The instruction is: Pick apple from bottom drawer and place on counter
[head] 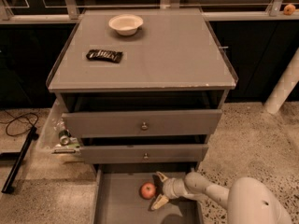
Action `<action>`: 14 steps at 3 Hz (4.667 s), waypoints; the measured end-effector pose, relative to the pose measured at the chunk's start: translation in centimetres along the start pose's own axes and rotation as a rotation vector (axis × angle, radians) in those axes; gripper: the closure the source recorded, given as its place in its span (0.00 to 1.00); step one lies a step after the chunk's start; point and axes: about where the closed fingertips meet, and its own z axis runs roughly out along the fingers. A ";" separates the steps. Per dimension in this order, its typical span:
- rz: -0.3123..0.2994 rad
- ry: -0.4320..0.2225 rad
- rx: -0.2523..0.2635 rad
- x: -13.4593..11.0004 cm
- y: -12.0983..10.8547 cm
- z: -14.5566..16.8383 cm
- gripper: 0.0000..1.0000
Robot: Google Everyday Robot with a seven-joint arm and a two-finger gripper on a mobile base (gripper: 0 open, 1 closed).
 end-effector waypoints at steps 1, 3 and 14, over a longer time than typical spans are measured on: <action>-0.034 -0.038 -0.016 -1.6 0.4 0.9 0.00; -0.022 -0.097 -0.038 -2.1 1.2 3.0 0.00; -0.193 -0.016 0.270 -18.8 4.5 -32.0 1.00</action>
Offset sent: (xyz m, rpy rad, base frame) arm -0.0033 0.0411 0.0066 0.1062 -0.0282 0.0606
